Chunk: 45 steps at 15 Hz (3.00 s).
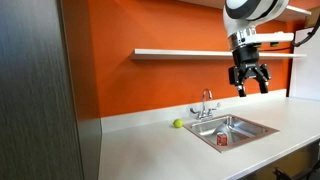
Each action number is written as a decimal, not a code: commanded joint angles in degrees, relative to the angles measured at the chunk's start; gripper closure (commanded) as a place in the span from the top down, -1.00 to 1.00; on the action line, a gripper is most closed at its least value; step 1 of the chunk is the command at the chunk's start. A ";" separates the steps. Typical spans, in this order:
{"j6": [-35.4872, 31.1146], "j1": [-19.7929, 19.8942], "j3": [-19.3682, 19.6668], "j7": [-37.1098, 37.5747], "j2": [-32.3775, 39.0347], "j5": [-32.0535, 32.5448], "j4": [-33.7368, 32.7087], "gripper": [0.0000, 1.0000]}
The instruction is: Put the can on the counter to the left
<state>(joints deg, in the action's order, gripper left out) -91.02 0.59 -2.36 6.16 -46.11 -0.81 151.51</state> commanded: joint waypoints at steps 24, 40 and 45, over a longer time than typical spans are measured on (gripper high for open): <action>-41.76 5.90 6.81 -1.96 31.64 7.21 0.41 1.00; -51.73 5.58 9.97 -2.26 56.79 6.73 -13.04 1.00; -52.96 5.67 10.07 -2.86 61.12 5.77 -15.56 1.00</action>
<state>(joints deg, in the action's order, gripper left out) -143.08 5.70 7.67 5.03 12.15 5.30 138.30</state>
